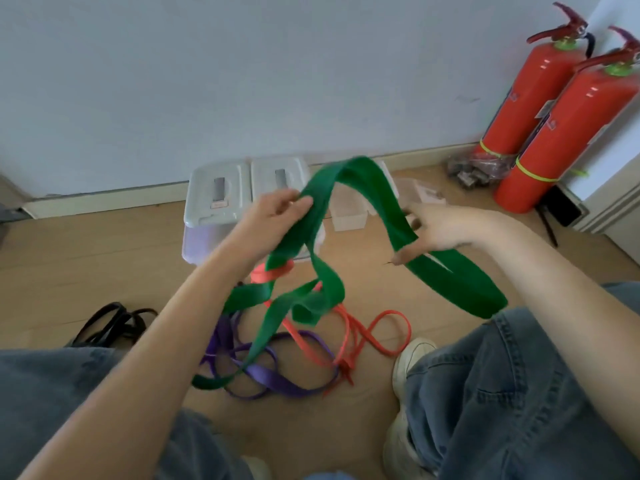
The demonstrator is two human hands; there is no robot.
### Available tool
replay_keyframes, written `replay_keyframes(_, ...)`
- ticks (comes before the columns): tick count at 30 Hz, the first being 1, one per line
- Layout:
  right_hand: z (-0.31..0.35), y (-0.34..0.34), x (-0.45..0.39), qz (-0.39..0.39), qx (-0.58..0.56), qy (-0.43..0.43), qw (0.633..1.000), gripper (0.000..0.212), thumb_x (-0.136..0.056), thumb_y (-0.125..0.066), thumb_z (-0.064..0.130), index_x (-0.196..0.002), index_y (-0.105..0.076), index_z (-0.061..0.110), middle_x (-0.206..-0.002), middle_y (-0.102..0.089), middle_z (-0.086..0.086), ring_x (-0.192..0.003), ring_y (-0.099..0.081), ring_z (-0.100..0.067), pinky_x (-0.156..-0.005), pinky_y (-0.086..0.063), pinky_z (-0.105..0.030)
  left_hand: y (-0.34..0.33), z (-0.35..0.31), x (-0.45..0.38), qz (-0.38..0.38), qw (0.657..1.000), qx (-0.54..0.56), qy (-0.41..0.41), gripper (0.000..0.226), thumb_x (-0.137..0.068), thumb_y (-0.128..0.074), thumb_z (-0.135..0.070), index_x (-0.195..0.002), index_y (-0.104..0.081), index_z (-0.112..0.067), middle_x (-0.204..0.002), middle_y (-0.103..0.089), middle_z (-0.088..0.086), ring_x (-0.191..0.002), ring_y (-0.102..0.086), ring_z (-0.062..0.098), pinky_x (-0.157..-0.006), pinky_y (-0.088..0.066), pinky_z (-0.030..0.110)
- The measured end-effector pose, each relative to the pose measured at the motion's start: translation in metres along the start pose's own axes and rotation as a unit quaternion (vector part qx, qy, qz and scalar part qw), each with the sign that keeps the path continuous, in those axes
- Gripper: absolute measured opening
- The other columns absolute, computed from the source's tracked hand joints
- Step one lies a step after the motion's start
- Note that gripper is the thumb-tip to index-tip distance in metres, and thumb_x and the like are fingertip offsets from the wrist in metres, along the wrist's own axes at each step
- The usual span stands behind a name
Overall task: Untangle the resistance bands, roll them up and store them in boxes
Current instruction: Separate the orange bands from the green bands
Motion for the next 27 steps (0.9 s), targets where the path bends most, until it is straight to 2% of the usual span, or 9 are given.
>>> replay_keyframes(4,0.011,-0.002,0.01,0.048,-0.144,0.147,0.977,0.115,-0.053,-0.075,0.057,-0.148,-0.016,0.029,-0.154,-0.023,0.011,-0.139,-0.025,-0.007,-0.114,-0.024,-0.032,-0.039,0.007,0.013,0.15,0.977,-0.148,-0.014,0.018,-0.097,-0.047,-0.02,-0.092,-0.063,-0.013,-0.077,-0.062,0.001,-0.072,-0.055,0.012,-0.069,-0.042,0.029)
replay_keyframes(8,0.036,-0.018,0.008,0.026,-0.191,0.255,0.948,0.053,-0.07,-0.08,0.026,-0.116,-0.056,0.015,-0.104,-0.064,0.005,-0.092,-0.059,-0.001,-0.079,-0.048,-0.018,-0.034,-0.011,0.008,0.173,0.983,-0.065,0.002,0.05,-0.074,-0.064,-0.048,-0.101,-0.06,-0.005,-0.092,-0.065,0.017,-0.079,-0.059,0.022,-0.075,-0.048,0.041)
replay_keyframes(11,0.039,-0.014,0.007,-0.043,-0.256,0.224,0.939,0.02,-0.075,-0.076,0.015,-0.088,-0.064,0.006,-0.068,-0.061,0.003,-0.062,-0.057,-0.007,-0.059,-0.043,-0.021,-0.027,0.001,0.006,0.162,0.983,-0.083,-0.008,0.041,-0.07,-0.077,-0.034,-0.099,-0.057,-0.012,-0.082,-0.063,0.005,-0.07,-0.057,0.011,-0.067,-0.047,0.031)
replay_keyframes(13,0.039,-0.01,0.01,-0.023,-0.364,0.25,0.897,0.015,-0.073,-0.075,0.005,-0.08,-0.063,0.01,-0.063,-0.062,0.009,-0.062,-0.058,-0.003,-0.059,-0.044,-0.015,-0.032,0.013,0.003,0.116,0.989,-0.089,-0.034,0.033,-0.068,-0.074,-0.022,-0.092,-0.053,-0.012,-0.077,-0.057,0.002,-0.066,-0.053,0.007,-0.066,-0.045,0.026)
replay_keyframes(16,0.037,-0.002,0.014,-0.015,-0.531,0.307,0.79,0.023,-0.066,-0.075,-0.001,-0.079,-0.063,0.014,-0.073,-0.064,0.003,-0.075,-0.057,-0.019,-0.073,-0.045,-0.025,-0.049,0.041,0.012,0.128,0.988,-0.074,-0.047,0.033,-0.074,-0.068,-0.003,-0.1,-0.054,-0.019,-0.089,-0.059,-0.005,-0.084,-0.057,0.004,-0.087,-0.046,0.022)
replay_keyframes(19,0.028,0.009,0.015,-0.026,-0.622,0.322,0.713,0.02,-0.066,-0.072,0.002,-0.08,-0.061,0.012,-0.07,-0.061,0.002,-0.061,-0.052,-0.013,-0.065,-0.045,-0.022,-0.052,0.063,0.022,0.145,0.988,-0.059,0.003,0.038,-0.082,-0.058,0.01,-0.114,-0.056,-0.011,-0.105,-0.061,0.0,-0.099,-0.057,0.009,-0.099,-0.044,0.028)
replay_keyframes(21,0.021,0.012,0.014,-0.04,-0.585,0.307,0.749,0.02,-0.068,-0.075,0.01,-0.082,-0.061,0.013,-0.07,-0.061,0.002,-0.059,-0.053,-0.01,-0.061,-0.047,-0.021,-0.04,0.057,0.015,0.108,0.991,-0.083,-0.018,0.035,-0.084,-0.058,0.01,-0.113,-0.056,-0.01,-0.103,-0.061,0.0,-0.095,-0.058,0.009,-0.092,-0.047,0.023)
replay_keyframes(24,0.005,0.013,0.007,-0.055,-0.296,0.18,0.936,0.037,-0.068,-0.079,0.031,-0.098,-0.062,0.017,-0.09,-0.067,0.002,-0.084,-0.063,-0.014,-0.084,-0.051,-0.035,-0.01,0.02,-0.001,0.009,0.998,0.039,-0.056,0.02,-0.087,-0.055,0.008,-0.104,-0.056,0.0,-0.093,-0.063,0.003,-0.077,-0.063,-0.006,-0.073,-0.048,0.009)
replay_keyframes(27,0.001,0.008,0.006,-0.039,-0.188,0.093,0.977,0.097,-0.054,-0.08,0.044,-0.138,-0.038,0.018,-0.135,-0.05,-0.002,-0.12,-0.049,-0.017,-0.105,-0.039,-0.037,-0.006,-0.017,0.0,0.018,0.991,0.075,-0.111,0.012,-0.09,-0.054,-0.002,-0.101,-0.054,-0.008,-0.089,-0.062,0.0,-0.077,-0.062,-0.002,-0.073,-0.049,0.014)
Point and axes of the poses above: each hand's wrist, its own x-axis away from the middle knuckle, its own y-axis out of the back of the hand, z = x × y, the point moved 1 cm from there along -x, towards the middle knuckle
